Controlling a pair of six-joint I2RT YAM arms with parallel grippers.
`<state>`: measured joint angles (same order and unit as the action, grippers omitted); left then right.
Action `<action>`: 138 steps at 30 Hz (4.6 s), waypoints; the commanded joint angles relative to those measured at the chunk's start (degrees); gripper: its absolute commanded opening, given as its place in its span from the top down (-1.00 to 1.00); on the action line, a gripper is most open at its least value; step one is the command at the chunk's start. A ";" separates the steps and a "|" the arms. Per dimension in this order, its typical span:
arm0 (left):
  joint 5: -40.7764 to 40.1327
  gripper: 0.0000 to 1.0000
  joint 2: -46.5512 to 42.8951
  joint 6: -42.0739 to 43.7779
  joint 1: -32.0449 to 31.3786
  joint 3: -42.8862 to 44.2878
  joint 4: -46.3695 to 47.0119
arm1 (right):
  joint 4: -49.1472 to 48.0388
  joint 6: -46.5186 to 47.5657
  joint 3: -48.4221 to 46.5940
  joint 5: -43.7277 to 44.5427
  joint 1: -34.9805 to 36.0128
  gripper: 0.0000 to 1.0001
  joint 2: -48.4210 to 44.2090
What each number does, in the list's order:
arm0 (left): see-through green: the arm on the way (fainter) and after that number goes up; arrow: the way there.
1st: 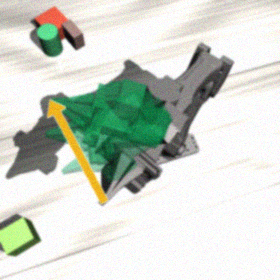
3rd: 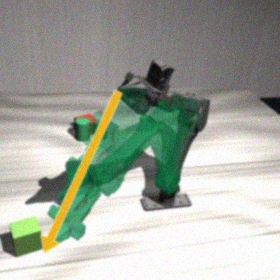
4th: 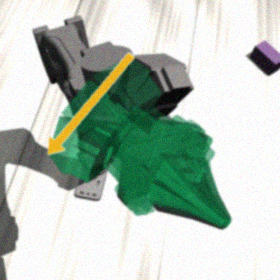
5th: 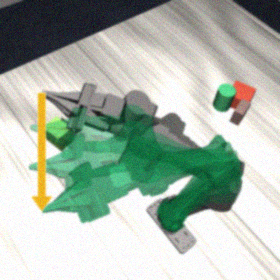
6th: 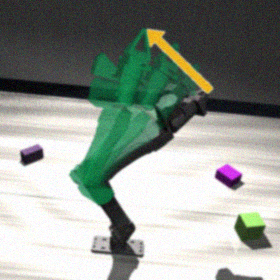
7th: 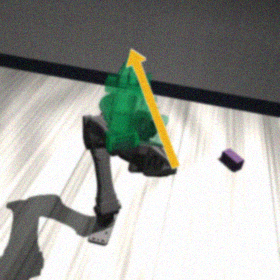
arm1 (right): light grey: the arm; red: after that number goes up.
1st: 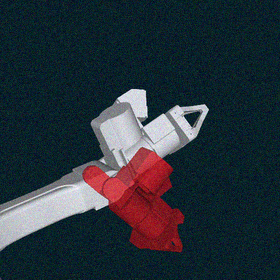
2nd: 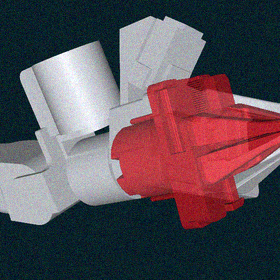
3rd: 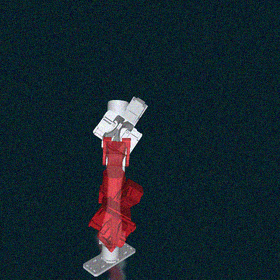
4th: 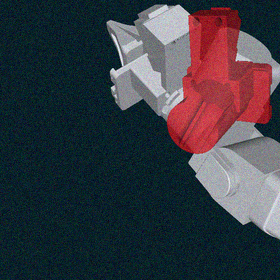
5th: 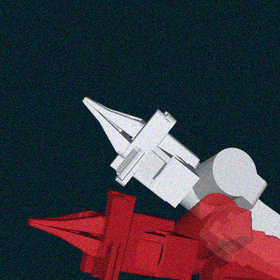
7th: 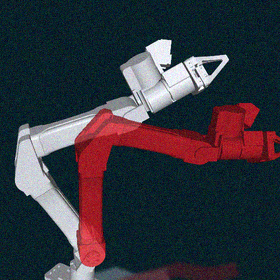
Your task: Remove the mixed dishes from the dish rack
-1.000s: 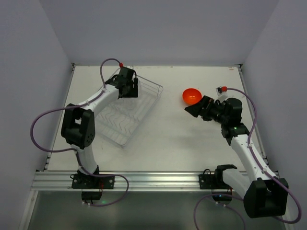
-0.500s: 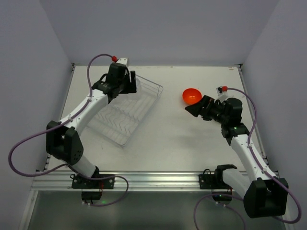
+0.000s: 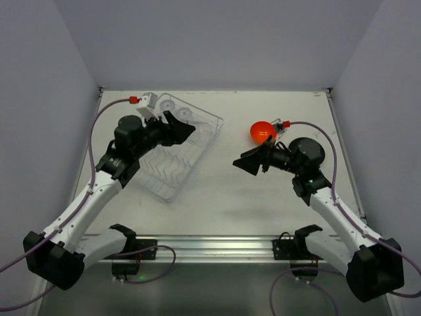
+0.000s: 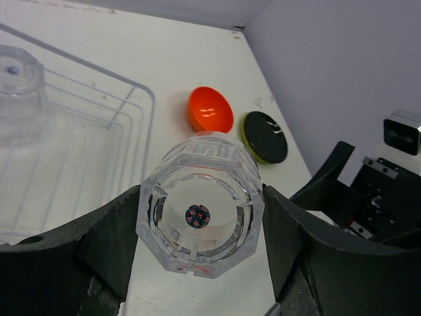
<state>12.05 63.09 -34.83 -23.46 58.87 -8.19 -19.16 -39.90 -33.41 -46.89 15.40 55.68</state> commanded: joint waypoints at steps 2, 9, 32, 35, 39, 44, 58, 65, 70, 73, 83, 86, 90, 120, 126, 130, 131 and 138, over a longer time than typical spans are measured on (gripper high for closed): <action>5.02 1.00 -8.21 -14.55 -2.46 -10.41 15.29 | -6.94 0.00 -2.72 -0.50 6.90 -0.94 -1.71; 4.73 1.00 -16.59 -29.49 -5.80 -23.51 30.47 | -22.48 -7.55 0.89 0.93 14.30 -0.82 -1.45; 7.83 0.97 -20.71 -35.59 -8.79 -32.86 38.18 | -31.99 -9.14 -3.51 11.29 24.59 1.00 7.34; 1.08 -0.62 -23.18 -26.46 -8.62 -26.90 25.54 | -29.98 -7.66 -1.93 14.36 24.59 1.00 4.88; -16.76 -1.00 -22.75 -10.90 -8.70 -10.48 -3.76 | -16.82 -1.25 -2.01 18.50 24.68 1.00 -0.74; -35.14 -1.00 -25.99 4.75 -8.70 1.67 -19.73 | 16.59 9.47 -8.59 34.53 24.59 1.00 -6.81; -33.68 -1.00 -34.69 16.37 -8.62 -13.95 -22.41 | 73.98 23.36 -49.90 58.32 24.59 1.00 32.86; -34.81 -1.00 -39.70 15.85 -8.62 -19.14 -20.29 | 78.40 25.83 -60.45 59.02 25.99 0.99 49.94; -35.44 -1.00 -42.70 15.41 -8.70 -20.11 -19.85 | 78.48 26.89 -65.29 57.36 26.79 0.99 56.46; -34.91 -1.00 -42.09 15.58 -8.70 -20.20 -19.68 | 78.84 26.89 -67.05 55.25 27.84 0.99 59.01; -33.32 -1.00 -40.85 16.02 -8.70 -20.38 -19.24 | 74.62 26.80 -65.03 53.84 30.13 0.89 60.07; -34.37 -1.00 -40.94 16.02 -8.62 -20.38 -19.32 | 73.30 26.89 -63.80 53.49 30.04 0.81 59.63; -36.57 -1.00 -39.63 15.58 -8.70 -19.85 -20.11 | 71.89 26.89 -61.70 52.96 30.13 0.60 57.97; -28.89 -1.00 -2.55 12.15 -0.99 -0.62 -23.46 | 41.23 19.69 -26.72 68.69 25.74 -0.98 10.33; -20.75 -1.00 11.51 17.60 7.11 10.99 -21.44 | 39.82 18.37 -23.64 65.44 24.86 -0.98 9.27; -21.54 -1.00 21.97 20.76 7.56 17.91 -22.22 | 39.64 18.63 -23.89 61.49 24.86 -0.98 9.10; -22.24 -1.00 25.56 21.03 7.64 19.16 -22.31 | 39.55 18.54 -23.98 60.79 24.86 -0.98 9.01; -27.25 -1.00 34.11 19.71 9.05 25.15 -22.84 | 39.81 19.25 -22.93 61.22 24.86 -0.98 6.64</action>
<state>-12.53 96.53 -16.53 -15.33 80.25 -31.22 23.35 -20.36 -56.86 14.96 40.38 64.51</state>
